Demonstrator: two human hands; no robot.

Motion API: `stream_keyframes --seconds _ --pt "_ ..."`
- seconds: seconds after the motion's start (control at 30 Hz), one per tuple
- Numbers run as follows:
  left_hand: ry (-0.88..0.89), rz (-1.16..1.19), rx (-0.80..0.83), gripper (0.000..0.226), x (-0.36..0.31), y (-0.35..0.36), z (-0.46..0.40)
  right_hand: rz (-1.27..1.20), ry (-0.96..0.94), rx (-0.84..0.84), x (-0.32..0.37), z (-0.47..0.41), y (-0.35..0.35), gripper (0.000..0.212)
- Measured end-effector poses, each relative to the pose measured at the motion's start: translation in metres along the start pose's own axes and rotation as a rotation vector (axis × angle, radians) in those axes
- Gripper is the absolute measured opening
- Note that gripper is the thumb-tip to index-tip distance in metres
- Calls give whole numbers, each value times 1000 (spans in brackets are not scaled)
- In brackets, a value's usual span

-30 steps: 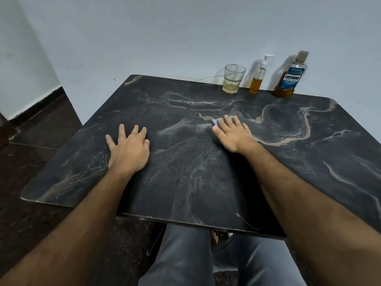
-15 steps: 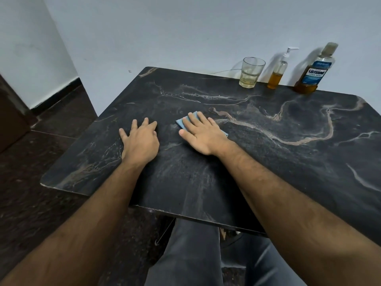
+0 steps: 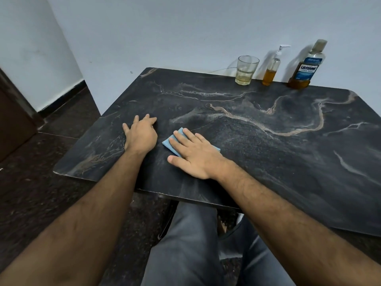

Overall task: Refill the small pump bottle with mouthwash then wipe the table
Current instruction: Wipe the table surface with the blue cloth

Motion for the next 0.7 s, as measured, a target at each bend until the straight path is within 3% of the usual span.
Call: stream_keyframes --seconds 0.5,0.7 --pt "4 -13 8 50 3 3 -1 32 -9 -68 5 96 8 85" --pt "12 -40 8 50 1 5 -2 11 317 -85 -65 108 -7 87"
Point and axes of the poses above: each hand's wrist, its own z-axis away from the middle knuckle, its own y-axis out of the palm, x = y × z, the point moved 8 cm from there along -z, towards the middle knuckle, and after that the axes turned 6 degrees about -z, right-handed, at the moved point
